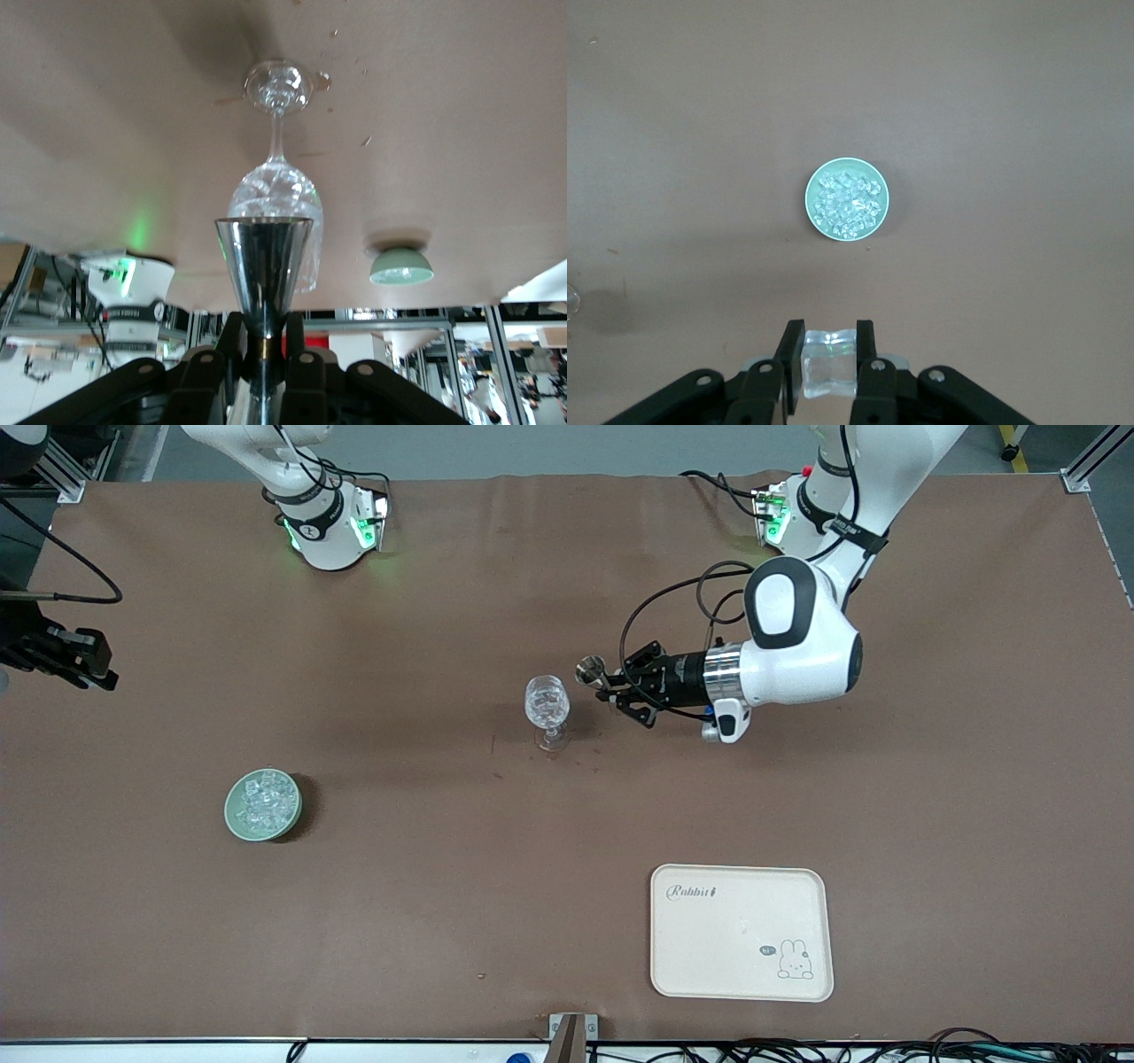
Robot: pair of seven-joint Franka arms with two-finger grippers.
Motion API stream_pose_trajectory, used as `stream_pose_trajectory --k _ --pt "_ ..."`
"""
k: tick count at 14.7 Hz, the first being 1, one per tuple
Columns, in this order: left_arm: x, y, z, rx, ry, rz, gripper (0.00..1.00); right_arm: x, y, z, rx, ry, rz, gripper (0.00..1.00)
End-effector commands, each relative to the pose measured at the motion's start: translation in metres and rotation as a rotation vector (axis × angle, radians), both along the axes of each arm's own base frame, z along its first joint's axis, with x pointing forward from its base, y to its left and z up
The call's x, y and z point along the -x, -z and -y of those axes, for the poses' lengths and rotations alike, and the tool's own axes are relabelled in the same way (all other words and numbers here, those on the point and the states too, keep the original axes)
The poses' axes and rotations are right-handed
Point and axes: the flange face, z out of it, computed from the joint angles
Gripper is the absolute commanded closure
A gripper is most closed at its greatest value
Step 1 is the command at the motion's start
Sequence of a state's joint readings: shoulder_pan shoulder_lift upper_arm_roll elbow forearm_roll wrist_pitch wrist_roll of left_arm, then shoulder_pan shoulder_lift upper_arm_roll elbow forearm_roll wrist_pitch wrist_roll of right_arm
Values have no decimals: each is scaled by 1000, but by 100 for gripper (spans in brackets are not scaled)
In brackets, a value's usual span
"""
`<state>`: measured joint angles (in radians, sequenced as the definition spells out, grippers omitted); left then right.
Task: Pour wine and add ice with both arms
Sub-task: 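Tip the jigger upside down over the glass rim with the left gripper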
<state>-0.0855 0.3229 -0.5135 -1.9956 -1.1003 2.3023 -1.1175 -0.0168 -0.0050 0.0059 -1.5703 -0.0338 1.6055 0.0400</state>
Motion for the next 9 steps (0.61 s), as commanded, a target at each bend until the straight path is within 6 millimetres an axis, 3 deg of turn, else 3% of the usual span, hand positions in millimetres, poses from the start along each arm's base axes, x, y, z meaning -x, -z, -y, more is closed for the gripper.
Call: stream_pose_trajectory --k 1,5,9 --pt "-13 -1 22 -43 31 8 100 9 -5 -2 1 -15 16 99" --pt "-32 -1 43 -159 52 6 100 10 -4 -4 -1 -16 7 99" --pt "-22 -2 67 -264 118 46 100 10 -4 -5 -1 -17 5 99"
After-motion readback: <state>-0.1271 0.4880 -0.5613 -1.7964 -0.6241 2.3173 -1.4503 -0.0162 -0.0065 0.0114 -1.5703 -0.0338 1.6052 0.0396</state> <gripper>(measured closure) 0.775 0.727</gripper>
